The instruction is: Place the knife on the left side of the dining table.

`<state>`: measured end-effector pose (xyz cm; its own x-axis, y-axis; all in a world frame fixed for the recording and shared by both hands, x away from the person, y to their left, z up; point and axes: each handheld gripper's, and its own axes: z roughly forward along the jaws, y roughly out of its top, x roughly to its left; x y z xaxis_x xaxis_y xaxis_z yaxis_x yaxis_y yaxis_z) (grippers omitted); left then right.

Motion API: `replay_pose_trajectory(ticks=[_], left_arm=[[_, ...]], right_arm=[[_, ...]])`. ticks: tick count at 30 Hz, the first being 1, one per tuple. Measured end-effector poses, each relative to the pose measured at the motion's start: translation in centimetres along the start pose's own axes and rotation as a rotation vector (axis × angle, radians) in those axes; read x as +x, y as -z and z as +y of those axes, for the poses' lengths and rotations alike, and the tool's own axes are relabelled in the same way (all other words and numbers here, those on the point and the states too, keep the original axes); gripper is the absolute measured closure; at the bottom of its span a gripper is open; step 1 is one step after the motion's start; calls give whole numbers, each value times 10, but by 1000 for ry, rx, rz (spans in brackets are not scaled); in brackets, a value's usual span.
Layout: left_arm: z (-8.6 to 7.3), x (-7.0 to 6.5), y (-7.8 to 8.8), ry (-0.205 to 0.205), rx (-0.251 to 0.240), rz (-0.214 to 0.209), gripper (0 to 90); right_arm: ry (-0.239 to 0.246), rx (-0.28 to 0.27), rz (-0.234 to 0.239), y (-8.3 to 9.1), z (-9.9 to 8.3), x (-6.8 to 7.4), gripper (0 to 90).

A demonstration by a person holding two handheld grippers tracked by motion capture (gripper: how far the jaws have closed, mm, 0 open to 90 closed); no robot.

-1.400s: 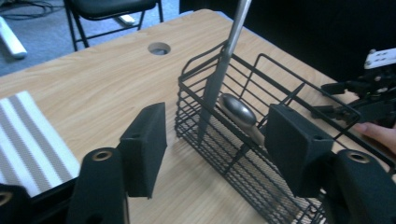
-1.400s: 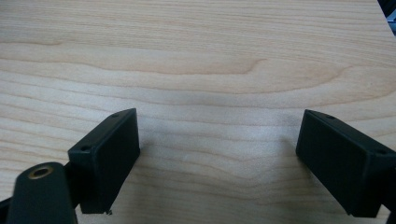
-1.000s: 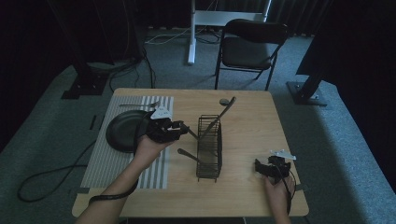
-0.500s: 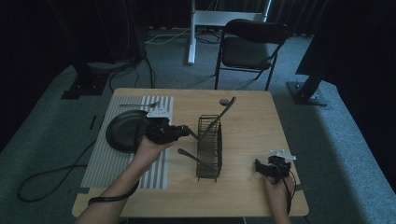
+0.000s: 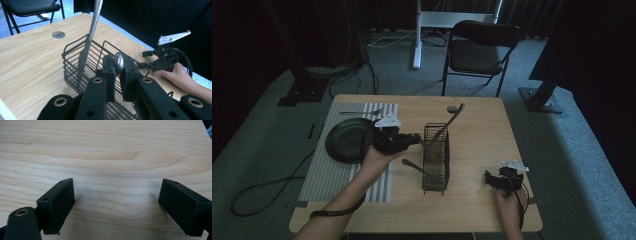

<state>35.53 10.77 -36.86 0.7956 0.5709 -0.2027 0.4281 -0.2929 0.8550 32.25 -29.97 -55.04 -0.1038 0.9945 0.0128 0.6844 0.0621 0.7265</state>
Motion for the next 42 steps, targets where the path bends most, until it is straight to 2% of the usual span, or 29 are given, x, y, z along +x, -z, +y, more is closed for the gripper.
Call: replay_pose_trajectory(ticks=[3,11,15,18,21,26,32,38,42], left_arm=[[1,0,2,11,-5,-22,840],[2,-2,10,12,-28,-31,839],[4,-5,13,5,-19,-47,840],[4,-8,15,-7,-15,-42,840],[6,-9,19,2,-31,-47,840],[9,-10,24,-1,-31,-52,840],[14,-17,32,-8,-38,-60,839],[22,-24,48,-22,-65,-66,839],[26,-27,59,-34,-87,-55,839]], right_arm=[[1,0,0,0,0,0,126],[-1,1,0,0,0,0,126],[0,1,0,0,0,0,126],[0,1,-1,0,0,0,126],[0,1,0,0,0,0,126],[0,1,-1,0,0,0,126],[-1,2,0,0,0,0,126],[0,2,0,0,0,0,126],[0,2,0,0,0,0,126]])
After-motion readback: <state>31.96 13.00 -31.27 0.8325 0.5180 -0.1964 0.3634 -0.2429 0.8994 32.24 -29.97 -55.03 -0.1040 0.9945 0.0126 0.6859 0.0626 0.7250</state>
